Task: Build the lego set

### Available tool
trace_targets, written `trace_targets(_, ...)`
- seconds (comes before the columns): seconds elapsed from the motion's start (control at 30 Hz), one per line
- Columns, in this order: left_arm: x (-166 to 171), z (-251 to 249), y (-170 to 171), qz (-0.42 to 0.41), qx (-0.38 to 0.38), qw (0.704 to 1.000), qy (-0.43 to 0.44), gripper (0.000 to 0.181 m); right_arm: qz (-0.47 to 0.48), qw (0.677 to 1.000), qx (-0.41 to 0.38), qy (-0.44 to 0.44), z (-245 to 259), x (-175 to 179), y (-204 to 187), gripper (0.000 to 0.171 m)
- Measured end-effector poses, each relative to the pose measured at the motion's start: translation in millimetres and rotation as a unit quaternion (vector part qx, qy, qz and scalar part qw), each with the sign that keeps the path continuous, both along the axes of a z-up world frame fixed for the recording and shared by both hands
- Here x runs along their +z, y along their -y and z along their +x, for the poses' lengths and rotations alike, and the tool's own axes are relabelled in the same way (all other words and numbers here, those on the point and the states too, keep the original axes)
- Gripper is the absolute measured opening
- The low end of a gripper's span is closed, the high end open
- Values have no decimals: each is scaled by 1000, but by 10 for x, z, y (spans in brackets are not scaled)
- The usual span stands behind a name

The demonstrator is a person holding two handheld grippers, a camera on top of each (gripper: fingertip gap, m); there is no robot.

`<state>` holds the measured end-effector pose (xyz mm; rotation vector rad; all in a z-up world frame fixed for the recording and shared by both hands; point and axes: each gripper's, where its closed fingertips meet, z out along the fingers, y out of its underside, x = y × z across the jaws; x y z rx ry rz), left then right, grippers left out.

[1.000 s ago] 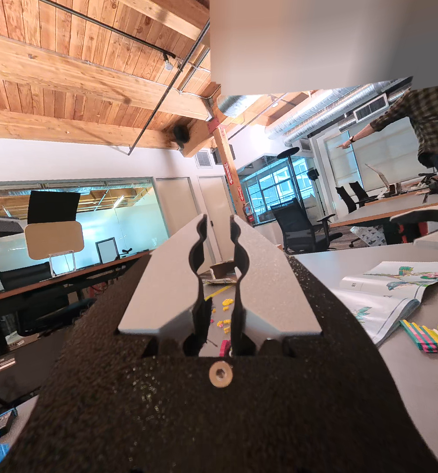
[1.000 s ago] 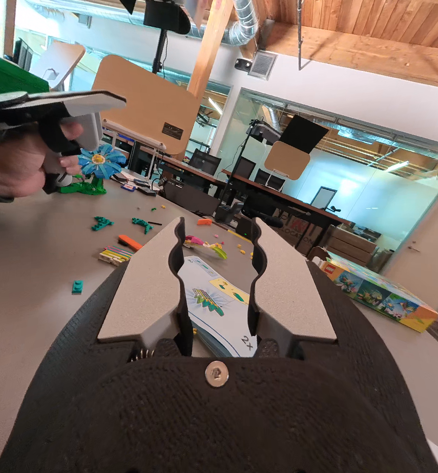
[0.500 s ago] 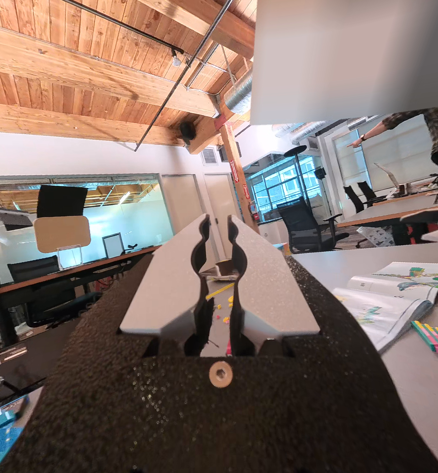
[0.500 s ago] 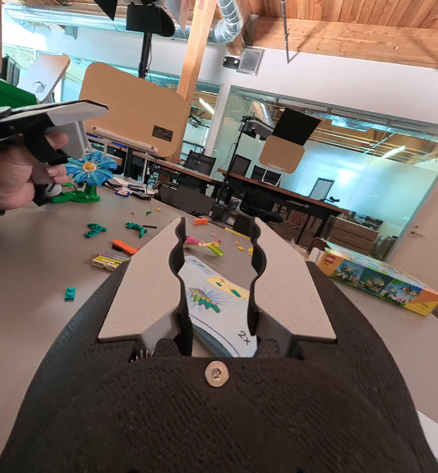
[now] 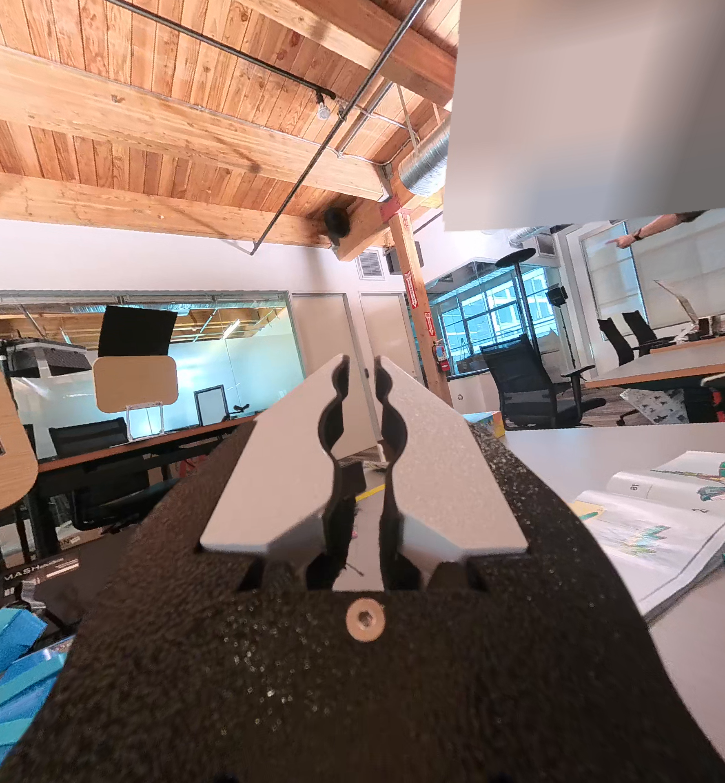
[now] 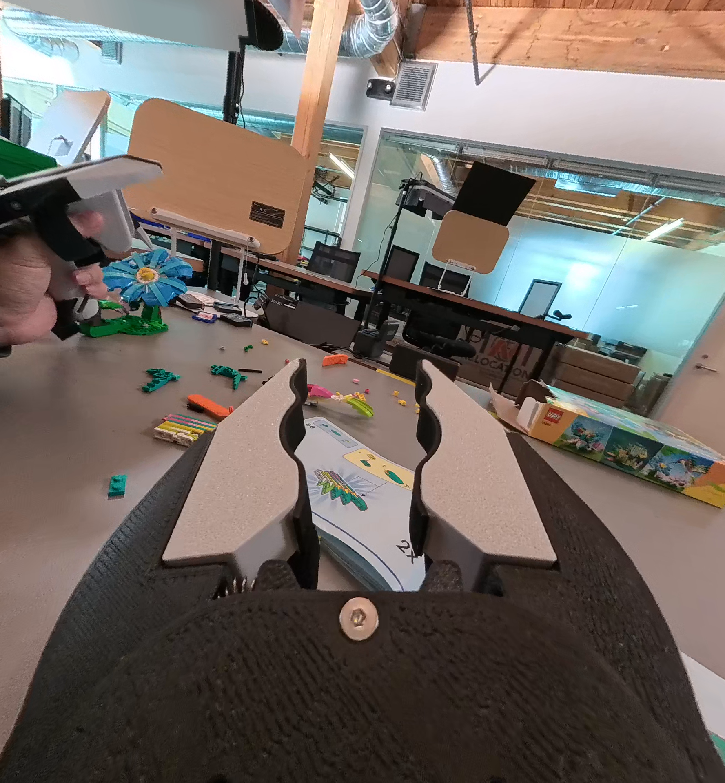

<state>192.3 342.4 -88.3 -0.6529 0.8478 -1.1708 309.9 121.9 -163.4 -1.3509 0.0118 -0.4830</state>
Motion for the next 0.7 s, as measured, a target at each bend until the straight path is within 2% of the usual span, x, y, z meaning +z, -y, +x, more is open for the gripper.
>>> trace_targets(0.2,-25,26,74,13,-6,1000,-7,8,0,1000,3,-10,16,-10,-3,49)
trace_targets(0.37,-59,54,250,64,-10,998,-17,5,-5,1000,5,-8,7,-22,-16,48)
trace_targets(0.53,-222,135,683,177,-27,983,-44,0,-8,1000,7,-9,5,-30,-25,48)
trace_targets(0.7,-515,206,1098,324,-28,943,-73,0,-11,1000,8,-9,2,-39,-37,47)
